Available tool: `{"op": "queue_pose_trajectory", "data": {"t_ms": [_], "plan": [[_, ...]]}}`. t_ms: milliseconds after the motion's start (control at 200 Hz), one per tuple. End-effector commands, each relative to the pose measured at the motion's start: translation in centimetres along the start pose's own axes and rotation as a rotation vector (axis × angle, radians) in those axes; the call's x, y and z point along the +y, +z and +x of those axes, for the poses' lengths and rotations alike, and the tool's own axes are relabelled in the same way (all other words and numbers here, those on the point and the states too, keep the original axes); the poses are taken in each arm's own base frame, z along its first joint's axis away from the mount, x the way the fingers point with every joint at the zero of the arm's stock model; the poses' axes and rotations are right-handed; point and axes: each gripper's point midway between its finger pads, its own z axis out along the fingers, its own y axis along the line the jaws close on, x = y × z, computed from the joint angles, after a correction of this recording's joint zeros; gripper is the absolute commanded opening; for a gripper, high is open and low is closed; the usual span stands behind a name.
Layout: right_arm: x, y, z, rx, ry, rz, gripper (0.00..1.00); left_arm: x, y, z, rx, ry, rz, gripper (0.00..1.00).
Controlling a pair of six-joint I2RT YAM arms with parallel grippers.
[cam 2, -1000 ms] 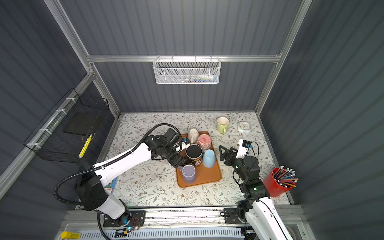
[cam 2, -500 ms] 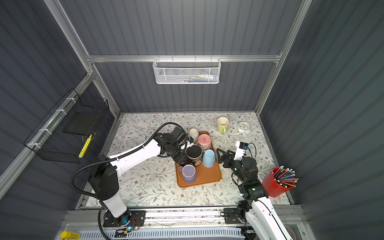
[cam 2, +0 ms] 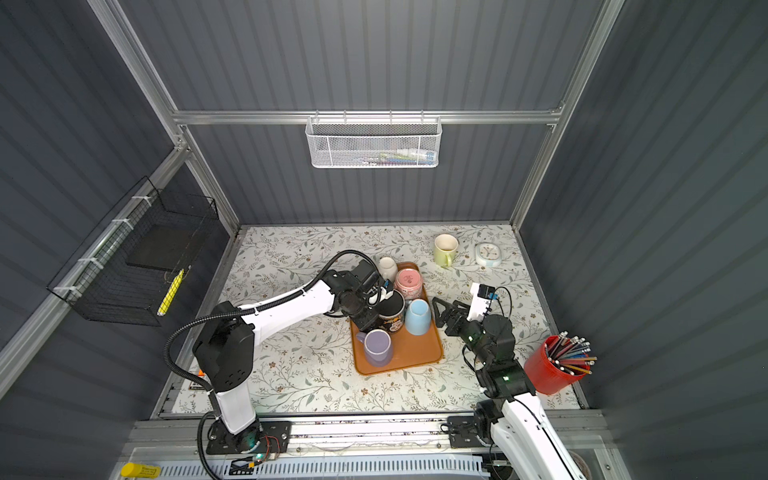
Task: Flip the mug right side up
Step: 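Lower the left gripper onto the upside-down black skull-print mug while the right arm withdraws, then grasp and lift the black skull-print mug with the left gripper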
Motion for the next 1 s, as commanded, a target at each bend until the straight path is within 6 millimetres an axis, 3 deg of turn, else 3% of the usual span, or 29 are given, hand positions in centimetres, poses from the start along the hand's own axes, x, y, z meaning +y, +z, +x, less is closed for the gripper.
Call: {"op": "queue_pose_trajectory", "data": {"t_ms": [0, 355, 620, 835, 986, 996], "plan": [[0.3, 0.0, -0.1, -0.011, -0.001, -0.02, 0.83, -0.2, 0.3, -0.7, -0.007, 0.02, -0.004, 0.39], [0.3, 0.1, 0.0, -0.008, 0.0, -0.018, 0.83, 0.1, 1.0, -0.7, 0.001, 0.024, -0.022, 0.26], [0.3, 0.0, -0.1, -0.012, -0.005, -0.019, 0.83, 0.3, 0.3, -1.0, -0.015, 0.018, -0.045, 0.0], [0.8, -0.1, -0.3, -0.01, -0.009, -0.036, 0.83, 0.4, -1.1, -1.3, -0.072, -0.007, -0.064, 0.0], [1.5, 0.0, -0.7, -0.005, -0.013, -0.059, 0.83, 0.2, -3.3, -2.3, -0.144, -0.02, -0.059, 0.0], [1.5, 0.0, -0.7, -0.004, -0.013, -0.061, 0.83, 0.1, -2.7, -1.4, -0.122, -0.022, -0.055, 0.0]]}}
